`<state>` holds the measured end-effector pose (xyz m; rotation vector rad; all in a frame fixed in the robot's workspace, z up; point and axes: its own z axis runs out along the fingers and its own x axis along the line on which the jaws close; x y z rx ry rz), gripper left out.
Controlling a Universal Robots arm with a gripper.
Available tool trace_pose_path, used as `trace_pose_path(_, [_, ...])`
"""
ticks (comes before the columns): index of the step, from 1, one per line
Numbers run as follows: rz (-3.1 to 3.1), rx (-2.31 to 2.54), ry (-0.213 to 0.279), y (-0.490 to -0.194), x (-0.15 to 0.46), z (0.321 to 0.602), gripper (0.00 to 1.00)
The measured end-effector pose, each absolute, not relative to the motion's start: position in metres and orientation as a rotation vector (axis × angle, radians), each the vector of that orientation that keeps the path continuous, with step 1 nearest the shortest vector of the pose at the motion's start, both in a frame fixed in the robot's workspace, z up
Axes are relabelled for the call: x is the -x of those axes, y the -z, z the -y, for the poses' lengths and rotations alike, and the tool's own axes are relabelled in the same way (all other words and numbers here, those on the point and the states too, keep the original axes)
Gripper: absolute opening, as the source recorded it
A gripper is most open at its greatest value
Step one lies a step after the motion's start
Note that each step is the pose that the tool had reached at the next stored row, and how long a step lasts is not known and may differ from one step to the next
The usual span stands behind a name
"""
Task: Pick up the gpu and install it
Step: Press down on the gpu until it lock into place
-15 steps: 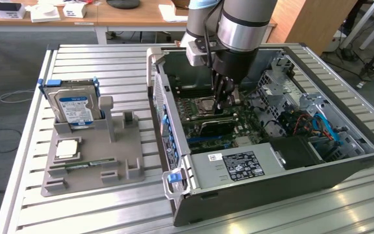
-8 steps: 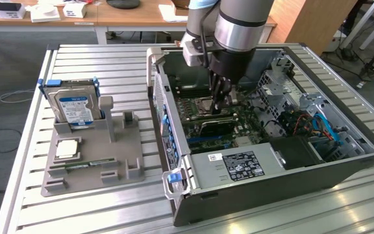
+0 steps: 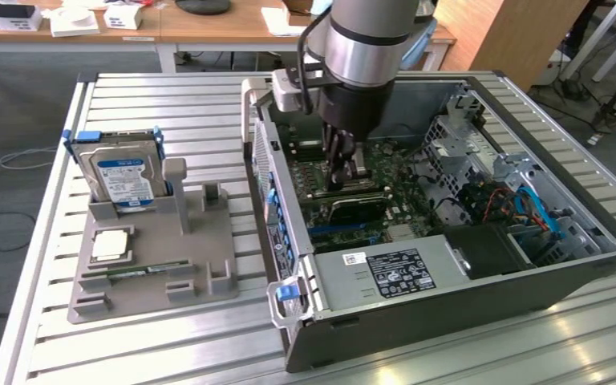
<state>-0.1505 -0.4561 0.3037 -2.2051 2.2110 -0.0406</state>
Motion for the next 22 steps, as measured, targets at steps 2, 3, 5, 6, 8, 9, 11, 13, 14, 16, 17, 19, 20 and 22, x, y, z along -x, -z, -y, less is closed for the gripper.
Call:
trace_pose_path(2, [-2.211,2.205,0.041,-0.304,0.153,0.456,0.11])
trace_pose_path(3, [-2.211,2.205,0.041,-0.303,0.154,0.456,0.11])
trace_pose_path(5, [-2.211,2.205,0.041,-0.301,0.157,0.449,0.11])
trace_pose_path(6, [-2.211,2.205,0.041,-0.299,0.157,0.449,0.11])
trace_pose_path(8, [-2.211,2.205,0.041,-0.296,0.157,0.449,0.11])
trace_pose_path(9, [-2.211,2.205,0.041,-0.295,0.157,0.449,0.11])
trace_pose_path(11, [-2.211,2.205,0.041,-0.294,0.157,0.449,0.11])
trace_pose_path(13, [-2.211,2.205,0.041,-0.294,0.157,0.449,0.11])
trace_pose_path(14, [-2.211,2.205,0.041,-0.294,0.157,0.449,0.11])
trace_pose_path(16, [-2.211,2.205,0.04,-0.292,0.157,0.449,0.11])
trace_pose_path(17, [-2.211,2.205,0.041,-0.291,0.157,0.449,0.11])
trace_pose_path(19, [-2.211,2.205,0.041,-0.289,0.157,0.449,0.11])
trace_pose_path(20, [-2.211,2.205,0.041,-0.289,0.157,0.449,0.11])
trace_pose_path(22, [-2.211,2.205,0.041,-0.289,0.157,0.449,0.11])
